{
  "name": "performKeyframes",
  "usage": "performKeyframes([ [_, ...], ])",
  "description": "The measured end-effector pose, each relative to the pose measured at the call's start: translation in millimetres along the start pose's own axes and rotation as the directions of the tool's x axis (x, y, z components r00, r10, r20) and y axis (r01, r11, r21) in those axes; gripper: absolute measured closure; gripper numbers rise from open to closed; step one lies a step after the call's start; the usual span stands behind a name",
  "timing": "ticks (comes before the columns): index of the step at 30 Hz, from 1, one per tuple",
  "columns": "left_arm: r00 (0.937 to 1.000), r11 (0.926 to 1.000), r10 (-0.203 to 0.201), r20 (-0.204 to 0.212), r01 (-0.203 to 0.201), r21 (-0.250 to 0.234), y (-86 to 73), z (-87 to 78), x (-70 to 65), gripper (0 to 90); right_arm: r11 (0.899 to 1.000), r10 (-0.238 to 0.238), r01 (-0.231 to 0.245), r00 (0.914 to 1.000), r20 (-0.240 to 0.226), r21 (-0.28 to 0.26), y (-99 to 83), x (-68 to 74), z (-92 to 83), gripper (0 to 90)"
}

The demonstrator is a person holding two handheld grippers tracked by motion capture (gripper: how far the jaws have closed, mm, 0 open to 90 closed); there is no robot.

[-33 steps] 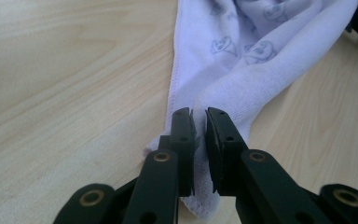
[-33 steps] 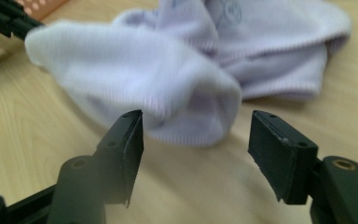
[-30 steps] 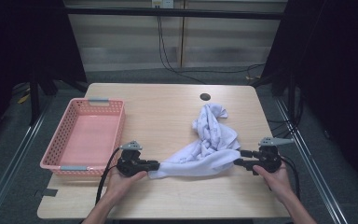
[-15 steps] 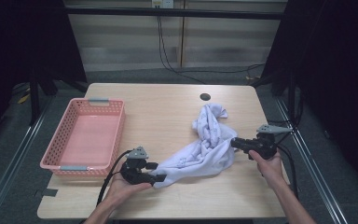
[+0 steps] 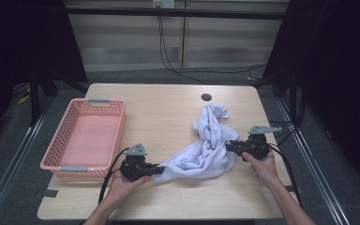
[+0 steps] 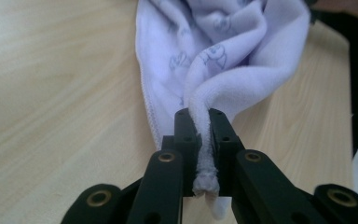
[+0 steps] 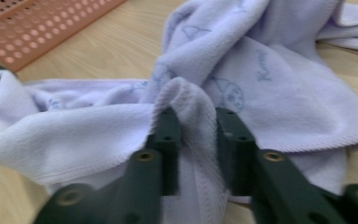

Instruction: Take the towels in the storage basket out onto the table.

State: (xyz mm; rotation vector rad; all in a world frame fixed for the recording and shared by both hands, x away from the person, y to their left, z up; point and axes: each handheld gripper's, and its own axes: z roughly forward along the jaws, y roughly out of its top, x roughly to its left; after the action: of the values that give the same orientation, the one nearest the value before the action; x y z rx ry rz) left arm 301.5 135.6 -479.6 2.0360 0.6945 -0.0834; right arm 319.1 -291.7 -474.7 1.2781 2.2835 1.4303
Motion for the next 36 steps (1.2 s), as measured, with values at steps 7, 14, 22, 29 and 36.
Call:
performKeyframes([
  [7,0.9998,0.9970,-0.020,0.000,0.020,-0.075,15.4,-17.5,4.2,84.7,0.995,0.016,-0.014,0.9997,0.018,-0.098,14.7,-1.6,-29.3,86.4],
  [14,0.9996,0.9811,-0.017,-0.022,0.012,-0.193,51.9,-44.1,8.0,85.3,0.977,0.011,0.004,0.9974,0.071,-0.212,53.3,-4.5,-73.2,86.5],
  [22,0.9978,0.9520,-0.034,-0.057,0.015,-0.306,106.1,-68.6,19.8,85.7,0.946,-0.023,0.058,0.9933,0.113,-0.318,116.6,-2.3,-89.5,86.5],
  [29,0.9948,0.9345,-0.044,-0.092,0.008,-0.356,137.9,-84.2,31.5,85.8,0.930,-0.028,0.070,0.9923,0.121,-0.362,164.3,-4.6,-88.4,86.5],
  [36,0.9921,0.9164,-0.018,-0.124,-0.033,-0.399,181.7,-105.0,28.5,85.8,0.908,-0.021,0.082,0.9885,0.149,-0.411,207.3,-5.4,-99.7,86.7],
])
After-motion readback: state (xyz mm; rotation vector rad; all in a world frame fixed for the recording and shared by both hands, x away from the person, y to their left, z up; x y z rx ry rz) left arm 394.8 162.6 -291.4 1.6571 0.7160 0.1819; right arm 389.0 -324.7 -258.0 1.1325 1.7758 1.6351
